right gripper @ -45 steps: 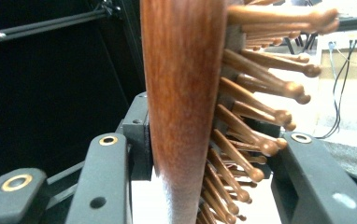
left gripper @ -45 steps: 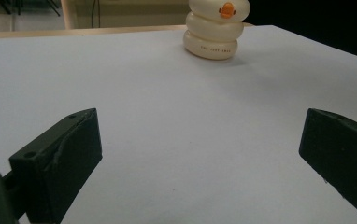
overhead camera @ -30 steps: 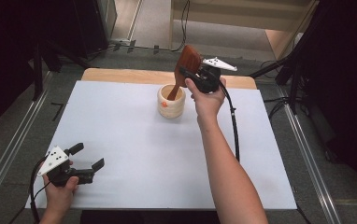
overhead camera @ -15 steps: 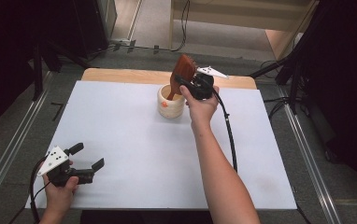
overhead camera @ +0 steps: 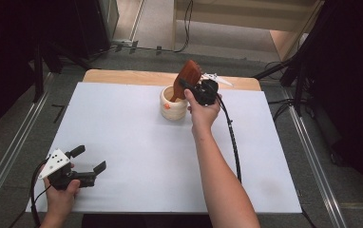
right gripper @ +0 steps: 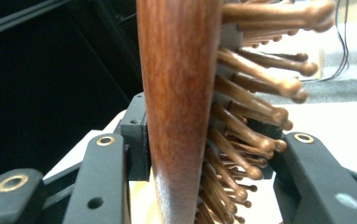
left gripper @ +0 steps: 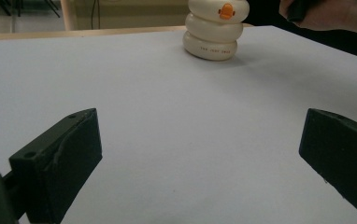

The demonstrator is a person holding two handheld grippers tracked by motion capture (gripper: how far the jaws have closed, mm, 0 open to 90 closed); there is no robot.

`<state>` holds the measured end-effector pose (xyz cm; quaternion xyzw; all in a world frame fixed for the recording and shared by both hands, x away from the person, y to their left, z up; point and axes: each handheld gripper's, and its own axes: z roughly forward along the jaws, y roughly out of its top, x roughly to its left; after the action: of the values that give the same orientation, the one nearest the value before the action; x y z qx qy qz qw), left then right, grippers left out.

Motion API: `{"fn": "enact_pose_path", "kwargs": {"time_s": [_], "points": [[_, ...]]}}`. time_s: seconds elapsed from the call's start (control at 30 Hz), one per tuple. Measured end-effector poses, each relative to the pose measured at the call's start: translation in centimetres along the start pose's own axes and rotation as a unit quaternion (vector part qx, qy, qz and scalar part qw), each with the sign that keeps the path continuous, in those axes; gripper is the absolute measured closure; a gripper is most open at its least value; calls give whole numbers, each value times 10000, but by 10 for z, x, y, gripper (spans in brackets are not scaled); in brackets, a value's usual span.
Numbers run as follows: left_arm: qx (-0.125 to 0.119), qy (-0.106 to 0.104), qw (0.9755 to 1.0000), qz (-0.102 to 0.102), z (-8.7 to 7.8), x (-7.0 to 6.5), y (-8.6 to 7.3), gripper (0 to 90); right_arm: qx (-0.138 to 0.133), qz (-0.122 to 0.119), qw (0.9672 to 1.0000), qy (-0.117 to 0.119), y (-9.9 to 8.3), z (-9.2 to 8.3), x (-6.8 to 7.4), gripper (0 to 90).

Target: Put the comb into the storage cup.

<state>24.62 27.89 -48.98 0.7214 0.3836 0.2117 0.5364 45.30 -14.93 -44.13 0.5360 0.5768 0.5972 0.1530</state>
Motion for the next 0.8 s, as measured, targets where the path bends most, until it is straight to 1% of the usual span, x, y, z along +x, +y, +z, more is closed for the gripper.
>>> {"fn": "enact_pose_path", "kwargs": {"time_s": [0.07, 0.17, 0.23, 0.33, 0.37, 0.4, 0.47, 0.5, 0.53, 0.57, 0.6, 0.63, 0.67, 0.77, 0.8], "points": [[8, 2, 10000, 16, 0, 0, 0, 0, -6, 94, 10000, -12, 0, -1, -4, 496], [0, -3, 10000, 28, 1, 0, 0, 0, 14, 53, 10000, -36, 0, -1, -5, 475], [7, 4, 10000, 30, 1, 0, 0, 0, 31, 47, 9999, -142, 0, -1, -3, 459], [-2, 8, 10000, 27, 0, 0, 0, 0, 65, 64, 9998, -190, 1, -1, -3, 447], [-3, 9, 10000, 28, 0, 0, 0, 0, 69, 47, 9998, -192, 2, -1, -3, 437], [0, -1, 10000, 34, 1, 0, 0, 0, 111, 5, 9996, -248, 3, -3, -3, 403], [9, 10, 10000, 35, 0, -1, 0, 0, 137, -15, 9995, -279, 4, -4, -3, 396], [1, -5, 10000, 35, 1, -1, 0, 0, 217, -61, 9993, -306, 6, -7, -4, 384], [1, -5, 10000, 35, 1, -1, 0, 0, 217, -61, 9993, -306, 6, -7, -4, 384], [3, -12, 10000, 30, 1, -1, 0, 0, 261, -142, 9991, -318, 7, -9, -3, 371], [3, -12, 10000, 30, 1, -1, 0, 0, 261, -142, 9991, -318, 7, -9, -3, 371], [15, -5, 10000, 37, 1, -1, 0, 0, 270, -168, 9990, -307, 7, -10, -4, 360], [23, -13, 10000, 41, 2, -1, 0, 0, 305, -196, 9986, -372, 9, -12, -4, 322], [19, -7, 10000, 41, 2, -1, 0, 0, 330, -176, 9987, -351, 10, -13, -5, 296], [22, -14, 10000, 39, 1, -1, 0, 0, 375, -162, 9983, -407, 11, -15, -6, 250]]}}
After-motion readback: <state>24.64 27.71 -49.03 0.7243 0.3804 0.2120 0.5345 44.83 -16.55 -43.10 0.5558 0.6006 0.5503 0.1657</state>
